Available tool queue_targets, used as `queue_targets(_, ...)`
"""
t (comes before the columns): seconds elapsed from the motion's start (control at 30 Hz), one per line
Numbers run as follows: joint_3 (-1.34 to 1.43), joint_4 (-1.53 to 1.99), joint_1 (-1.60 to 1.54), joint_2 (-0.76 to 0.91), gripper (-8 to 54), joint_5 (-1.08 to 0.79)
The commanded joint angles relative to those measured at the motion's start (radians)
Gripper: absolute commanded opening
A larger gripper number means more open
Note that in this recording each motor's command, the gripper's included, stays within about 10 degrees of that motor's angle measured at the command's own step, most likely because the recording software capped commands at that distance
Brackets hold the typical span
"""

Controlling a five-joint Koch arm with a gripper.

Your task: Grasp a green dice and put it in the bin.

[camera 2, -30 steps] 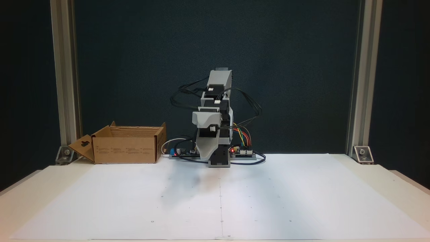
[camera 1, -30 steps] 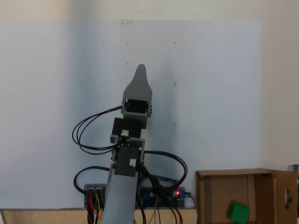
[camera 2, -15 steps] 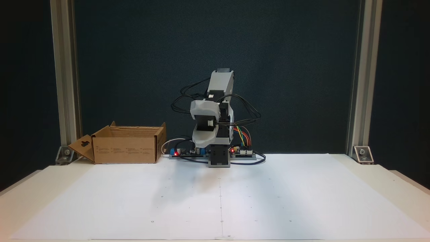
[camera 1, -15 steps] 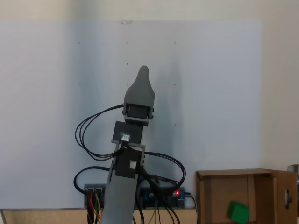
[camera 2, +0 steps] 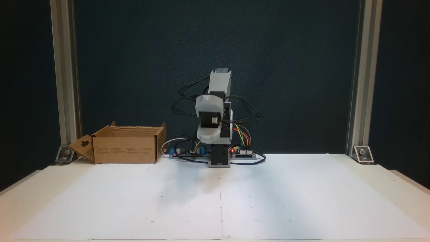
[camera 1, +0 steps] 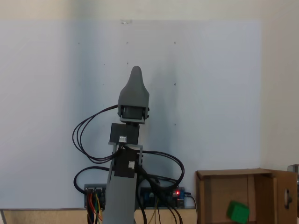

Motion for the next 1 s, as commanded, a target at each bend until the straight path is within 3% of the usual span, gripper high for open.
queue_targets(0.0, 0.008, -0.164, -0.003, 0.066, 44.4, 0.0)
queue_targets(0.97, 0.181, -0.368, 0.003, 0.106, 44.5, -0.002)
